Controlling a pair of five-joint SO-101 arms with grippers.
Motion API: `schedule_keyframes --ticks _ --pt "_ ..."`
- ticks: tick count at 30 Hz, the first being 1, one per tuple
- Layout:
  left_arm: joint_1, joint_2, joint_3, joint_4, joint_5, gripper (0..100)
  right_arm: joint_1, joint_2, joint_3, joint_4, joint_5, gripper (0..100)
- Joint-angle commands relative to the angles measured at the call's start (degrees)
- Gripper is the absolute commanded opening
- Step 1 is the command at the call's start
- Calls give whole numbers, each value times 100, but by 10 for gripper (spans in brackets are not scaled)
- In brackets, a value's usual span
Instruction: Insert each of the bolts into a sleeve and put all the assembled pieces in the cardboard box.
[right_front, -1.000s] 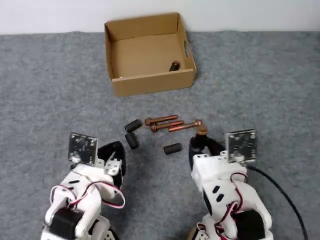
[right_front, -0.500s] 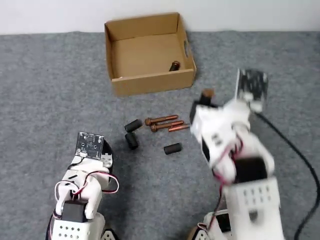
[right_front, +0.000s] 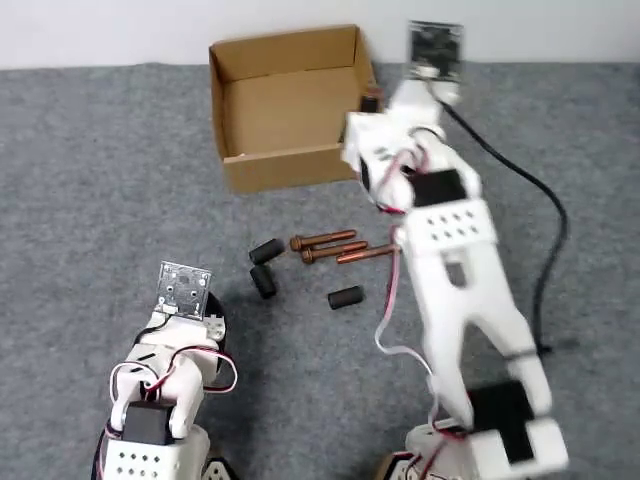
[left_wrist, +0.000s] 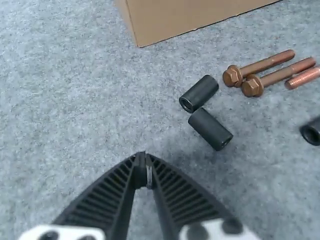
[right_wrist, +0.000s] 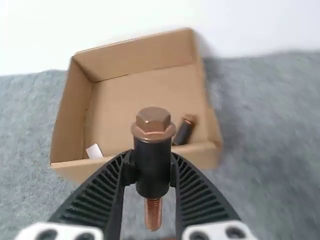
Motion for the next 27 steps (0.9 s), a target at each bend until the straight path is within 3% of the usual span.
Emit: schedule_keyframes --ticks 1,7,16,21,25,27 --pt "-18 -18 -31 9 -18 6 -268 655 -879 -611 536 9" --pt "-26 -18 -31 9 -18 6 -462 2141 -1820 -1437 1538 9" --pt "-26 -18 -31 9 -18 6 -462 3987 -3376 -1727 2092 9" --pt "-26 -18 -31 9 -35 6 -497 4470 -3666 -1103 2462 28" --pt "-79 -18 -31 -70 -35 6 -497 4505 -3701 -576 2462 147" --pt "-387 -18 -31 -237 -18 6 -505 4391 -3701 -391 2453 155"
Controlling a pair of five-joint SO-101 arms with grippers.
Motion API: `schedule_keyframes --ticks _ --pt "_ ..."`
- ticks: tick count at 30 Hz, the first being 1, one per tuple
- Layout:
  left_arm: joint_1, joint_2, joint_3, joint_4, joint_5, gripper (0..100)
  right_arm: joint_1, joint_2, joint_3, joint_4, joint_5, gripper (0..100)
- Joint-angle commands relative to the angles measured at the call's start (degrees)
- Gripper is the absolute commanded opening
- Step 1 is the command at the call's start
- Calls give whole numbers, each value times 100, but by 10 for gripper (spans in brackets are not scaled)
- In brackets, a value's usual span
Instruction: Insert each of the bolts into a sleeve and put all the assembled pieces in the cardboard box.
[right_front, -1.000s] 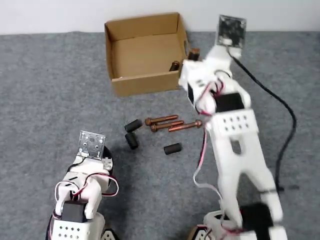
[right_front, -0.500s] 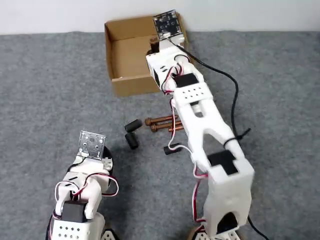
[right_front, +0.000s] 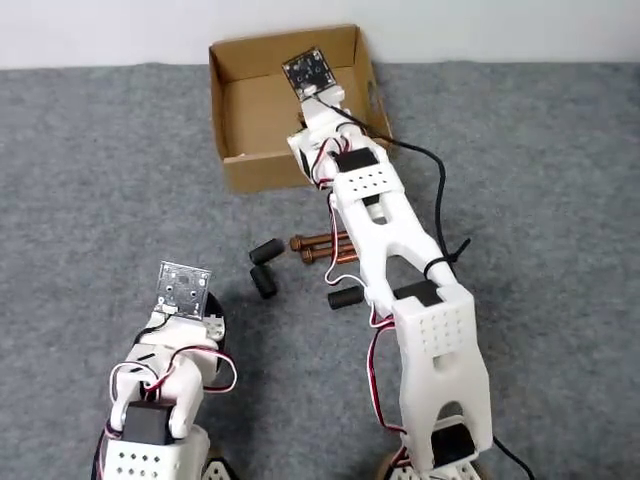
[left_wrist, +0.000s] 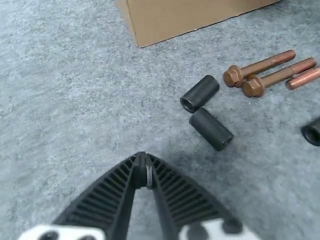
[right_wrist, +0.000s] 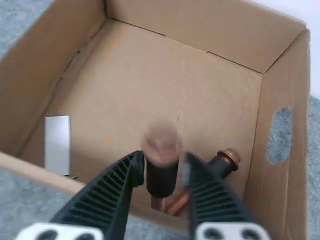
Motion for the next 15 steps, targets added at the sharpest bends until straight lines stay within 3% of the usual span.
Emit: schedule_keyframes --ticks 1,8,15 --pt "-457 -18 -31 -325 0 6 -48 -321 -387 277 53 145" --pt "-782 -18 -31 -413 0 6 -57 -1042 -387 1095 44 9" --pt "-1116 -9 -31 -589 9 6 -233 -1710 -387 2888 -9 9"
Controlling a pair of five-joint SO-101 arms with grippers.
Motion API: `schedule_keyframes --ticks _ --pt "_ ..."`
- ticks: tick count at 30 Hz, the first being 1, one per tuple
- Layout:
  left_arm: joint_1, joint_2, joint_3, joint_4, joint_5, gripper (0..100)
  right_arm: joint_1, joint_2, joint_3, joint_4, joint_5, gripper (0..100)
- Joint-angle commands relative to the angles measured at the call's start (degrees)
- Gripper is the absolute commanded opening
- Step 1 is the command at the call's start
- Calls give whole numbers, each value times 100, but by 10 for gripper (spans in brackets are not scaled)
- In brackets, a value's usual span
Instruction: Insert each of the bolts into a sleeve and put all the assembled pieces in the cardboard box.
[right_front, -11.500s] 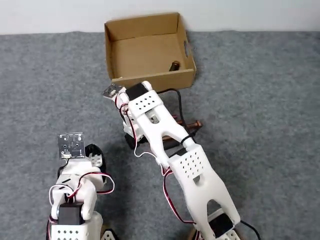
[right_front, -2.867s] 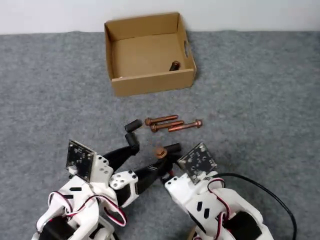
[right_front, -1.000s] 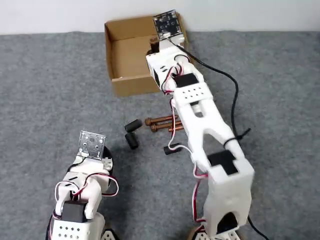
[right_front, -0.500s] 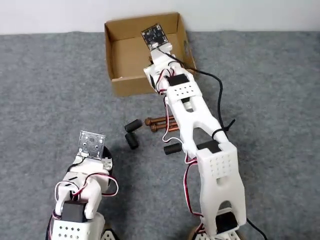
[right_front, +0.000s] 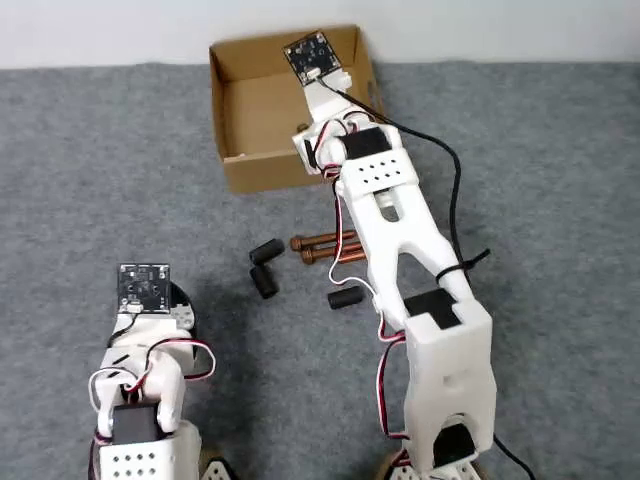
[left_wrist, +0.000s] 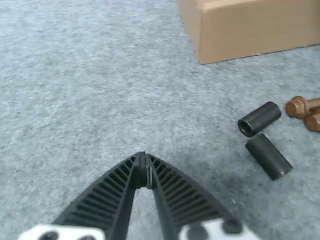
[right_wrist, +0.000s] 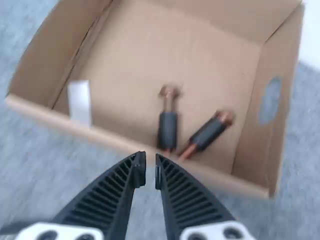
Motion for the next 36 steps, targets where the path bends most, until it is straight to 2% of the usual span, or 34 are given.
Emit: schedule_keyframes --ticks 1,7,11,14,19,25,36 --pt "-53 -9 -31 -176 -18 6 -259 -637 -299 901 -105 9" --pt "-62 -9 -31 -176 -18 6 -901 -804 -299 2325 -826 9" --pt "-62 -9 -31 -176 -18 6 -1279 -673 -290 2756 -1196 10" --pt "-97 -26 -31 -176 -18 6 -1481 -435 -290 2826 -1398 45" --pt "-554 -18 -31 -352 -9 6 -1727 101 -290 2826 -1556 135" --pt "-554 -18 -31 -352 193 7 -2044 541 -290 2756 -1565 136" --pt "-554 -9 -31 -352 193 7 -2070 1305 -290 2404 -1565 136"
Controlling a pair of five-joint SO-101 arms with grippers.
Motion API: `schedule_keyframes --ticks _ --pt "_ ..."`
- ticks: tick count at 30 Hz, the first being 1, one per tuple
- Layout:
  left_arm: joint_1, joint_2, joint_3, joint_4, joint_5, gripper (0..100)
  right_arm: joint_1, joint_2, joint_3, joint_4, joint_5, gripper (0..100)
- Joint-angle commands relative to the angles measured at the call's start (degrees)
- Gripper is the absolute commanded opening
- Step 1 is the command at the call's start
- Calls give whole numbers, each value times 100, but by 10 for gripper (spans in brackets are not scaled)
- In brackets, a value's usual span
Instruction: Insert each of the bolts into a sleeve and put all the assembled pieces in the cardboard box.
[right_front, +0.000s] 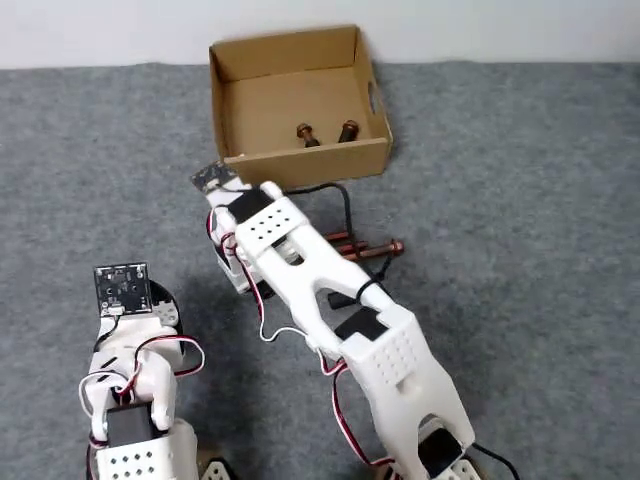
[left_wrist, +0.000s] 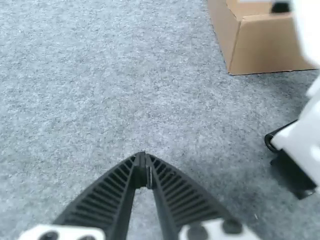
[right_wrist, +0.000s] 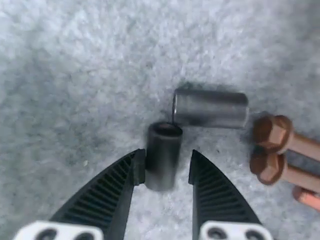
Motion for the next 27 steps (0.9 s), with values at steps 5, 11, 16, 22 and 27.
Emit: schedule_keyframes --ticks 5,11,16,22,27 --pt "-26 -9 -31 -176 53 7 4 286 -211 -154 -53 62" --pt "62 -9 -31 -176 44 7 4 -31 -220 31 -237 6" --pt "88 -9 -31 -176 44 7 13 -725 -220 734 -993 8" --pt "88 -9 -31 -176 44 7 48 -1534 -185 1499 -1477 8" --pt "97 -9 -31 -176 44 7 57 -2281 -185 2000 -1723 8"
